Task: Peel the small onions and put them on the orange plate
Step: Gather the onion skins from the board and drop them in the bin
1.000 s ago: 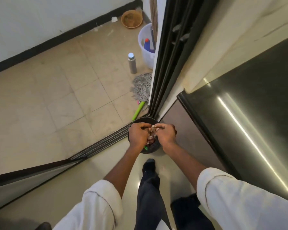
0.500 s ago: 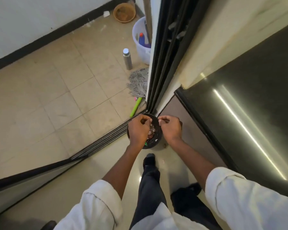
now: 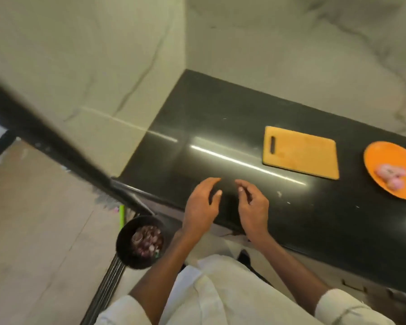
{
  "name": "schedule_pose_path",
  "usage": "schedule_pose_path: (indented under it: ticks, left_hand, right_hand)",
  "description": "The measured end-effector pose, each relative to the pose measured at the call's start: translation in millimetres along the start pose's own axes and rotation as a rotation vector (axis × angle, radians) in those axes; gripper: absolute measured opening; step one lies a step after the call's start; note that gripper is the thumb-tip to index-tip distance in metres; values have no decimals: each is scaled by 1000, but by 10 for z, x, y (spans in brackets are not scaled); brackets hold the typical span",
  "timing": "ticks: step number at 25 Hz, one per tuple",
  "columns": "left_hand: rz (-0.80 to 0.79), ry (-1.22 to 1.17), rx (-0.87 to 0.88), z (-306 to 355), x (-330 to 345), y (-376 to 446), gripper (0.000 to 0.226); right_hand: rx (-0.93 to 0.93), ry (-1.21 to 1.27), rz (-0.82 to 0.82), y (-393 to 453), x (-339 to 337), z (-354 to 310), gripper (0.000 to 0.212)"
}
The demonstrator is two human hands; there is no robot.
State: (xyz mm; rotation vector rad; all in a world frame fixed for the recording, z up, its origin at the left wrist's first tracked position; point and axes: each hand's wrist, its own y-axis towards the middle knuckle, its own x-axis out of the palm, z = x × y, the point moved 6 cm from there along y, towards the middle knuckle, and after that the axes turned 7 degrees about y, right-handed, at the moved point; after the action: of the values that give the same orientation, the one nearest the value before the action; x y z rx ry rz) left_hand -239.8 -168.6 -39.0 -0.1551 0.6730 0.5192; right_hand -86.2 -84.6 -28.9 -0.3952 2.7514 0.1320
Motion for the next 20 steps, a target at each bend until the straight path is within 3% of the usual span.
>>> schedule_pose_path:
  ticks: [2,5,9,15,20]
  left_hand:
    - [-252,210,147,287,617,92,64]
    - [-401,503,276,528,1230,119,75]
    - [-419,598,276,632,1520,106,75]
    - [-389,609,286,663,1560,145,68]
    - [-445,587,290,619,1525,179,69]
  right_hand:
    - [43,-135,110,56,-579,320,33]
    - [101,-425,142,55,-1201,765,53]
    - [158,-646,82,17,-1175,954,65]
    - [-89,-444,-238,206,-822,868,64]
    - [-342,-597,-443,104,-1142,973,77]
